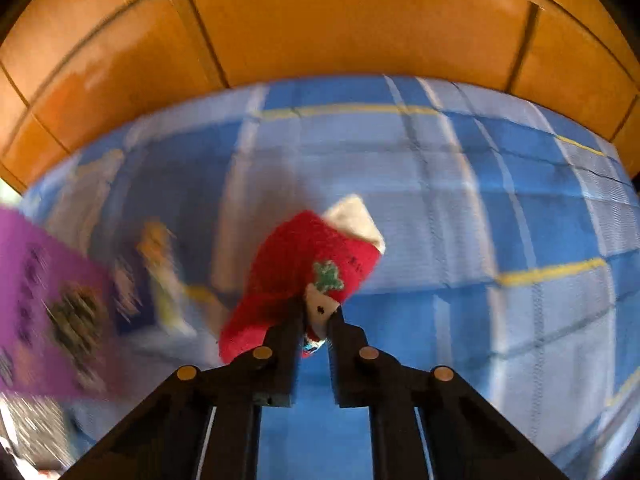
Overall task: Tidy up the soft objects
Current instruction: 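Grasp the red Christmas sock with the right tool and lift it, then grasp the blue Tempo tissue pack with the left tool while the right tool holds the red sock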
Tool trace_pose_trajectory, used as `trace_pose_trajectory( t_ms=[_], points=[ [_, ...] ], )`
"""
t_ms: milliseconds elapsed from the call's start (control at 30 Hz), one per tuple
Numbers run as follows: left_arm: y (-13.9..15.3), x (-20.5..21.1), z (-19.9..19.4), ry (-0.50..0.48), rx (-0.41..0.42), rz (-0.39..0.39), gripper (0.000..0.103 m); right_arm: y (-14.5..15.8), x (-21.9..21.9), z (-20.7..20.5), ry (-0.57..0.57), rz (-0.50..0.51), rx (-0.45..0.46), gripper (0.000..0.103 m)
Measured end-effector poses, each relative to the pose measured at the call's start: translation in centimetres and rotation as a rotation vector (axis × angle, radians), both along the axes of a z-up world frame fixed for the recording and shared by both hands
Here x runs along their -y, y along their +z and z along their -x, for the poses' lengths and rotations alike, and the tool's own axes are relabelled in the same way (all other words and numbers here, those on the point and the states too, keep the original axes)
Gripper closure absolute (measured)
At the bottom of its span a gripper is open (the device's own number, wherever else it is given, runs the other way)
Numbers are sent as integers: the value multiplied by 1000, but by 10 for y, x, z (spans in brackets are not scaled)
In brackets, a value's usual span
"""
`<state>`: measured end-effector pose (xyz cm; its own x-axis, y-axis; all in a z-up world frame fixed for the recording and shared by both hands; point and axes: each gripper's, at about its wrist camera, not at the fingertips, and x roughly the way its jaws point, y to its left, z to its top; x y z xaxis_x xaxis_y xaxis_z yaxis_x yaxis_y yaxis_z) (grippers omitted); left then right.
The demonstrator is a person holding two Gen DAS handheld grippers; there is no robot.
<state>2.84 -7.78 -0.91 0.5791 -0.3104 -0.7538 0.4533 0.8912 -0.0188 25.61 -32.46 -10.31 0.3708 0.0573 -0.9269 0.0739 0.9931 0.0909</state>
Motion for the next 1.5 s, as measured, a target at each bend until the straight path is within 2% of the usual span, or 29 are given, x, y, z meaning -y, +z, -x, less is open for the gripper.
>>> trace_pose_trajectory(
  t_ms=[100, 233, 333, 433, 533, 633, 767, 867, 967, 1033, 1133, 1333, 1433, 1500],
  points=[
    [3, 6, -2, -1, -5, 1, 14, -2, 23, 22, 8, -18, -19, 94],
    [12, 25, -7, -34, 2, 3, 14, 0, 44, 44, 8, 44, -50, 94],
    [20, 46, -19, -51, 5, 6, 14, 1, 58, 52, -17, 21, -53, 93],
    [24, 75, -42, -47, -14, 7, 14, 1, 71, 57, -68, -23, -48, 93],
    [26, 100, -63, -29, -14, -4, 14, 1, 78, 59, -82, -39, -47, 93],
    [25, 125, -95, 8, -51, 5, 14, 0, 84, 58, -88, -63, -50, 93],
    [11, 153, -147, 109, -118, 18, 14, -3, 88, 54, -90, -76, -53, 93],
    [-3, 160, -179, 188, -151, -2, 14, -3, 91, 53, -97, -93, -55, 93],
    [-22, 157, -212, 281, -219, -21, 15, -2, 94, 51, -100, -111, -57, 93],
    [-26, 157, -227, 314, -209, -40, 15, -2, 99, 50, -106, -129, -59, 93],
    [-35, 153, -246, 374, -254, -32, 15, -1, 100, 50, -102, -131, -60, 93],
    [-67, 169, -257, 377, -264, -171, 15, 1, 100, 50, -96, -132, -60, 93],
    [-89, 166, -260, 401, -298, -193, 14, 1, 98, 51, -95, -130, -58, 92],
    [-94, 171, -255, 387, -252, -222, 11, 1, 96, 51, -93, -130, -56, 91]
  ],
)
